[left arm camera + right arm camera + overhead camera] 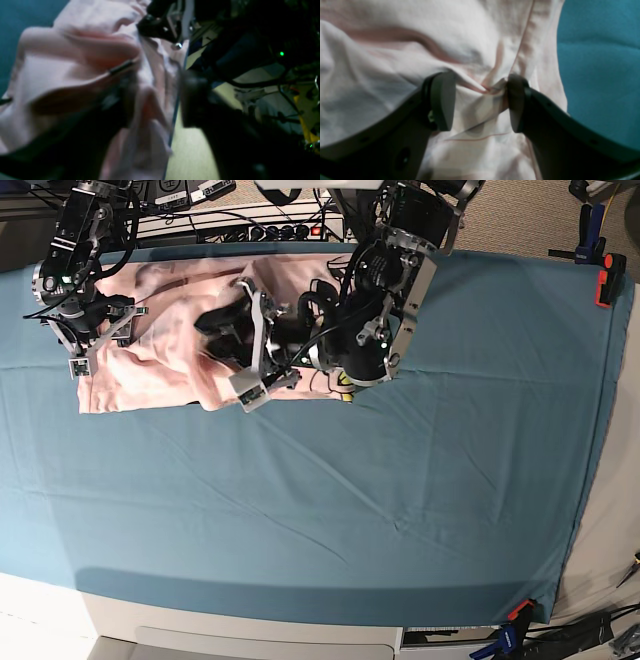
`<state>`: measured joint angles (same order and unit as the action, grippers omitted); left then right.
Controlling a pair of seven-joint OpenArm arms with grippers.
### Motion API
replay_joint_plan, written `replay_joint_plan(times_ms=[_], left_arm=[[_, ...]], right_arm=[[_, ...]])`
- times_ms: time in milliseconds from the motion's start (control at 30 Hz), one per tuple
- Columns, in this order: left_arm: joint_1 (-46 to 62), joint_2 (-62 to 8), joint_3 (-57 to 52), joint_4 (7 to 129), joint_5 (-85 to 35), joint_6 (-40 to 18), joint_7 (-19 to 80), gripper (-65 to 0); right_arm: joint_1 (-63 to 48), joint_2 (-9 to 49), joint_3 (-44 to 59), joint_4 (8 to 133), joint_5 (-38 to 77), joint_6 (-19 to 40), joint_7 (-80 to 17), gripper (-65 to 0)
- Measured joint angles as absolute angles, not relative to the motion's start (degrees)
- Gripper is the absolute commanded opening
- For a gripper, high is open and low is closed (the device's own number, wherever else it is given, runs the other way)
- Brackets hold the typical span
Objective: Fold the T-shirt properly
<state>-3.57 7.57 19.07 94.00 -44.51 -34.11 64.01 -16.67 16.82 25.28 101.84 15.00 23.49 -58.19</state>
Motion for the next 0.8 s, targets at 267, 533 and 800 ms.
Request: replay_joint_plan(times_ms=[267,533,800], left_arm=[[-3.6,7.6,20.1,94.0,-42.2,-34.1,63.0,-51.9],[-5.1,6.1,19.7,94.0,-35.6,-30.8,65.9,-65.0],[-4.5,2.0,19.7,93.9,-26.4,-27.0,64.2,-65.0]], right_arm=[[-16.7,16.8,25.3,101.8,15.0,23.5,-58.0,-31.8],[-16.7,16.8,25.3,101.8,15.0,23.5,-58.0,-31.8],[-16.7,16.8,25.3,101.8,15.0,23.5,-57.4,-31.8]])
